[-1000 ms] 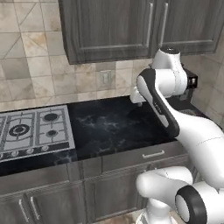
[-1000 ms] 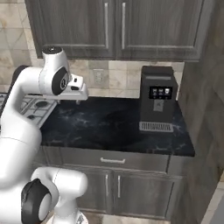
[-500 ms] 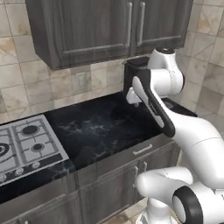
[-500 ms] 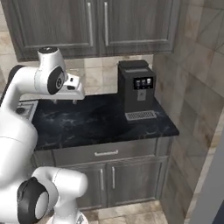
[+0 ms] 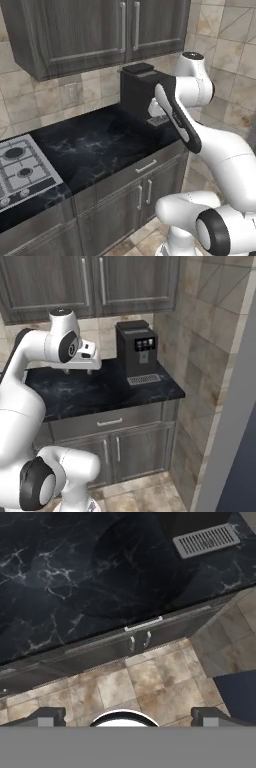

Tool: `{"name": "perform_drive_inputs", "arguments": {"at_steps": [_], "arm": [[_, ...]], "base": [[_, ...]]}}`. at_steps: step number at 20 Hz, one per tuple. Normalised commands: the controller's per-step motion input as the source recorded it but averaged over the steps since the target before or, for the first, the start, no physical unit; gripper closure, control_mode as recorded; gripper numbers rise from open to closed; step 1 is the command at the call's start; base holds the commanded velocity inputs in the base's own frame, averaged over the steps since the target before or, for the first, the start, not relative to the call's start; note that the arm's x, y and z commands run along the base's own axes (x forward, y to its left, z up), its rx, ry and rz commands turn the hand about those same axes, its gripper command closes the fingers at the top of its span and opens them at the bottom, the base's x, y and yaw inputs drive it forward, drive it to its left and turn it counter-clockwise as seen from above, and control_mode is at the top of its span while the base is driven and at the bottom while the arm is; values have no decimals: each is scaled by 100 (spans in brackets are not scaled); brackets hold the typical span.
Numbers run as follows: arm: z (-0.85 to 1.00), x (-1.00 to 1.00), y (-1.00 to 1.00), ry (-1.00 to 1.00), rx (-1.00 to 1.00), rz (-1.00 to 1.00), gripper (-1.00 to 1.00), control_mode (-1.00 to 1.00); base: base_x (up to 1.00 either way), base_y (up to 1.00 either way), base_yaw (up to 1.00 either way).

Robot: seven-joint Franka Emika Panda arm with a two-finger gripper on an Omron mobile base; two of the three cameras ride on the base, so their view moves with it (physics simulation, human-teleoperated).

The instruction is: Take a straw from the drawer in front and place it inside the glass cup on the dining counter.

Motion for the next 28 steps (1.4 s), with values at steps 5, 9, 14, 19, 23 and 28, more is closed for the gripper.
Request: {"name": "perform_drive_inputs", "arguments": {"at_steps": [5, 9, 14, 19, 23, 28], "arm": [[0, 0, 0, 0, 0, 0, -100, 100], [0, 0, 0, 0, 0, 0, -100, 100], [0, 0, -11, -1, 9, -4, -100, -100], [-5, 0, -73, 0, 29, 0, -100, -100], [-29, 0, -71, 0, 28, 0, -100, -100], [-64, 0, -52, 0, 20, 0, -100, -100]], "base": [[-53, 2, -19], [-22, 5, -13], [0, 0, -2], [0, 0, 0], [0, 0, 0], [0, 0, 0]]}}
